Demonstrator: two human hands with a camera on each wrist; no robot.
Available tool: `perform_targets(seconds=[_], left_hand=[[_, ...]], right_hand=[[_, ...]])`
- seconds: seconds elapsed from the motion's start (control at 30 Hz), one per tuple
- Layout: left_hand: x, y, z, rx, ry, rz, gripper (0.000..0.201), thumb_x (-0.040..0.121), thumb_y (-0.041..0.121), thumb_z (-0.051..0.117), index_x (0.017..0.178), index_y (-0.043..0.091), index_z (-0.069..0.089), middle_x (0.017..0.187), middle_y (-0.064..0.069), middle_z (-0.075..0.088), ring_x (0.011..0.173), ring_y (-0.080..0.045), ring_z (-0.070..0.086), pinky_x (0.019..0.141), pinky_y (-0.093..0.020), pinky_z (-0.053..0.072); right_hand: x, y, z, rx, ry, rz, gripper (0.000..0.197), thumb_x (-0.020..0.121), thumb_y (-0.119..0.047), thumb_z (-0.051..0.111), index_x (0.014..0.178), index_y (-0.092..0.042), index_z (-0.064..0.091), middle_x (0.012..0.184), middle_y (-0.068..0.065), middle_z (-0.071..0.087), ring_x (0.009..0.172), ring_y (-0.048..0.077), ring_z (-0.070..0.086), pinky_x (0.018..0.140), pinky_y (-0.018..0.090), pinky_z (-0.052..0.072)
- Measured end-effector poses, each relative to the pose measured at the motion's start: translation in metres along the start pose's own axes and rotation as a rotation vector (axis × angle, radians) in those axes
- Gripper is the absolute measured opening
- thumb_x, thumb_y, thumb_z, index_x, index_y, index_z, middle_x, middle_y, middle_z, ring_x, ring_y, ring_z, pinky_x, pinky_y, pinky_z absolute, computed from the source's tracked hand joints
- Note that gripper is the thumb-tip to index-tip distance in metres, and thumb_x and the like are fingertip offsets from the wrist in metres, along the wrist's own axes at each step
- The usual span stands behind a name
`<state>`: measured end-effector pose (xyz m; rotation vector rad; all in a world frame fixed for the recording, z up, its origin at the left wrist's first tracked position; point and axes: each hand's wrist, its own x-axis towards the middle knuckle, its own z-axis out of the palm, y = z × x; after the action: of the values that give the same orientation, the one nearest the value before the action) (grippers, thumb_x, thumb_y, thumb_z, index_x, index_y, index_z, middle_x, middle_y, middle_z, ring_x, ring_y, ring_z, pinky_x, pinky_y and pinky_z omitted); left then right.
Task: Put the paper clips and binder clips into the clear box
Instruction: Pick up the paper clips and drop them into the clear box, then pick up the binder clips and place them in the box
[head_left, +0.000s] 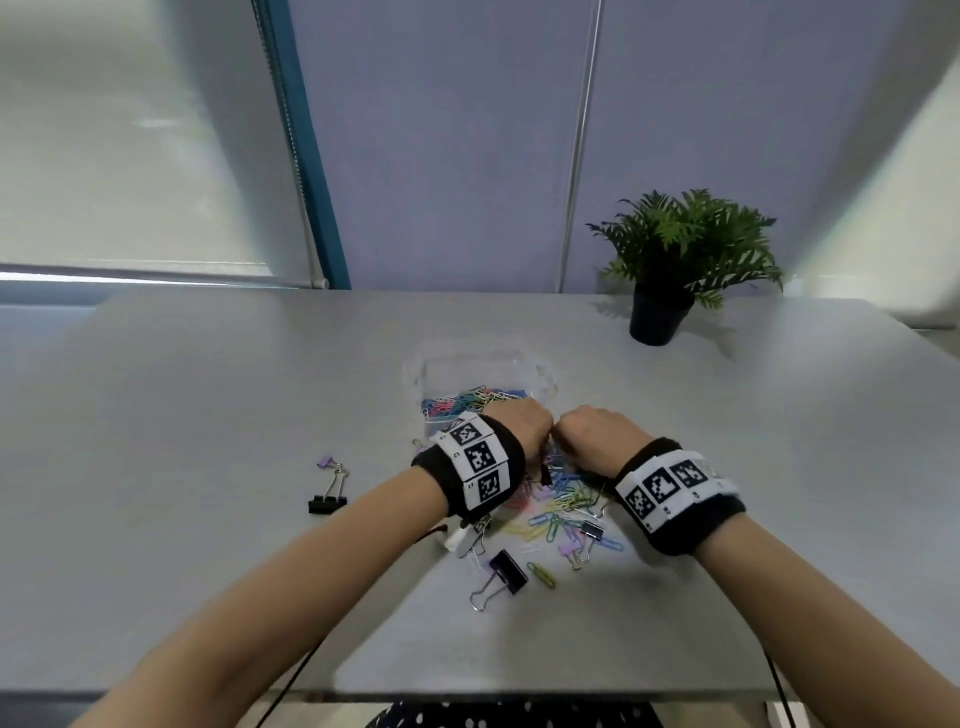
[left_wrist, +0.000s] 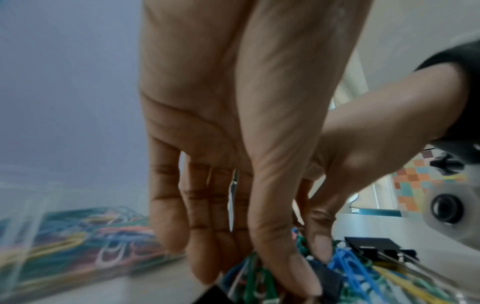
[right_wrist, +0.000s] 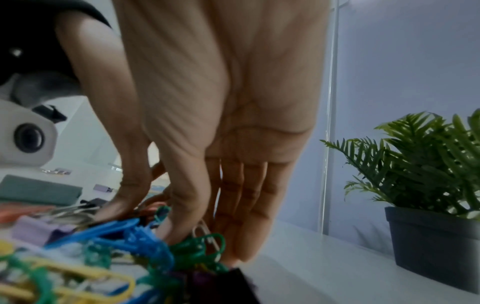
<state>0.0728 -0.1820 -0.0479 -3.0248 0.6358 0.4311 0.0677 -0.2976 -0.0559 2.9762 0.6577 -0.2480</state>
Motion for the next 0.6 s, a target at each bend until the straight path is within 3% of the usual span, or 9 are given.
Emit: perform_targets(seconds=[0.13, 0.23, 0.4, 0.5, 0.6], left_hand=[[0.006, -0.012, -0.007, -0.051, -0.044, 0.043, 0.037, 0.069, 0.024, 0.079, 0.101, 0.007, 0.069, 0.101, -0.016, 0.069, 0.095, -0.030, 0.065, 0.078, -0.032, 0.050], [0.008, -0.021, -0.012, -0.078, -0.056, 0.062, 0.037, 0.070, 0.021, 0.078, 0.103, 0.008, 0.068, 0.100, -0.013, 0.069, 0.097, -0.027, 0.064, 0.079, -0.030, 0.048], [-0.002, -0.039, -0.029, -0.267, 0.059, 0.103, 0.016, 0.076, 0.012, 0.071, 0.091, 0.009, 0.069, 0.079, -0.006, 0.065, 0.073, -0.014, 0.055, 0.071, -0.024, 0.041], [-0.014, -0.054, -0.040, -0.431, 0.184, 0.125, 0.011, 0.079, 0.007, 0.065, 0.088, 0.011, 0.070, 0.071, 0.003, 0.067, 0.054, 0.004, 0.055, 0.065, -0.016, 0.045], [-0.022, -0.074, -0.043, -0.656, 0.246, 0.085, 0.012, 0.078, 0.005, 0.068, 0.090, 0.008, 0.070, 0.068, 0.002, 0.067, 0.052, 0.003, 0.058, 0.065, -0.020, 0.053]], right_hand=[[0.001, 0.001, -0.006, 0.060, -0.011, -0.012, 0.020, 0.090, -0.013, 0.049, 0.102, -0.004, 0.061, 0.107, 0.019, 0.062, 0.097, 0.034, 0.061, 0.069, 0.031, 0.038], [0.004, 0.004, -0.012, 0.134, -0.037, -0.039, 0.004, 0.082, -0.014, 0.060, 0.083, -0.013, 0.064, 0.098, 0.014, 0.066, 0.088, 0.030, 0.061, 0.066, 0.030, 0.040], [0.007, 0.014, -0.022, 0.263, 0.043, -0.078, 0.024, 0.080, -0.009, 0.056, 0.061, -0.020, 0.047, 0.073, 0.003, 0.069, 0.075, 0.022, 0.067, 0.073, 0.036, 0.054], [0.008, 0.020, -0.025, 0.376, 0.088, -0.093, 0.021, 0.080, -0.002, 0.055, 0.067, -0.019, 0.051, 0.058, -0.010, 0.060, 0.057, 0.008, 0.064, 0.069, 0.027, 0.053], [0.008, 0.023, -0.026, 0.474, 0.103, -0.096, 0.019, 0.077, 0.002, 0.058, 0.074, -0.016, 0.056, 0.058, -0.008, 0.062, 0.046, -0.004, 0.056, 0.060, 0.017, 0.049]])
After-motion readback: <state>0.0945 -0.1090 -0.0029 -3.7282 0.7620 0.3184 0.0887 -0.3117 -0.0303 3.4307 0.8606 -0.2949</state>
